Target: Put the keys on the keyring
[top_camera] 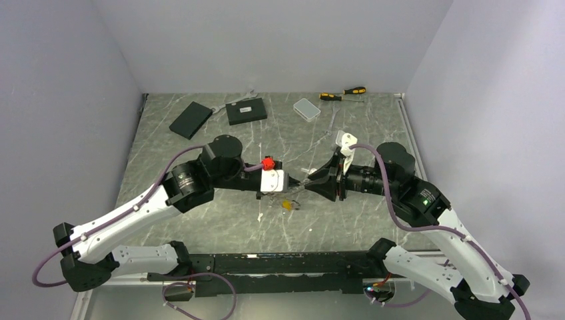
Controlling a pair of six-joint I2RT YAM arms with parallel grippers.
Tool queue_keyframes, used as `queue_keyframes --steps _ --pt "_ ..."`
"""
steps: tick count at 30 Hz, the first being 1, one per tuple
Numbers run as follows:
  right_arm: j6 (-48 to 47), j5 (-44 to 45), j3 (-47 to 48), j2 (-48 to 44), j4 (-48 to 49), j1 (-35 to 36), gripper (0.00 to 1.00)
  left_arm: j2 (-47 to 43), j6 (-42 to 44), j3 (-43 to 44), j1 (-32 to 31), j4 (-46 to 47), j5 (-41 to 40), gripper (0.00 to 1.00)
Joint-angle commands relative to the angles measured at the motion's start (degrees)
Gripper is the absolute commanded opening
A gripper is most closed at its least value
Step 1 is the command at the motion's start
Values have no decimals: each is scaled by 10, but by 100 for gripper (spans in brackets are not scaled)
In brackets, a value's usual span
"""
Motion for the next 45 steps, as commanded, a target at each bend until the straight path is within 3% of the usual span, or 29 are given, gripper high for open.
queue_keyframes --steps 1,4,8,14,19,26,32,39,45 --pt "8 -5 -8 -5 39 0 30 -36 -30 -6 5 86 22 0" --pt "11 -13 -12 -6 47 0 29 -50 -38 -17 8 107 33 0" --pt "13 -19 -9 -5 53 0 49 -70 -52 -38 18 139 47 0" --pt "16 -27 -6 -7 60 0 51 -101 -97 -86 45 214 82 0" --pt "14 -35 -1 -13 70 0 53 -130 -152 -153 85 345 117 0" --pt "0 -70 18 -21 76 0 67 -147 -259 -238 137 527 174 0" --pt "-13 -76 50 4 72 0 74 -144 -287 -260 145 581 225 0" --pt "-29 -111 79 38 103 0 73 -136 -311 -274 149 652 256 0" --pt "-13 -155 67 47 161 0 54 -131 -310 -272 149 670 225 0"
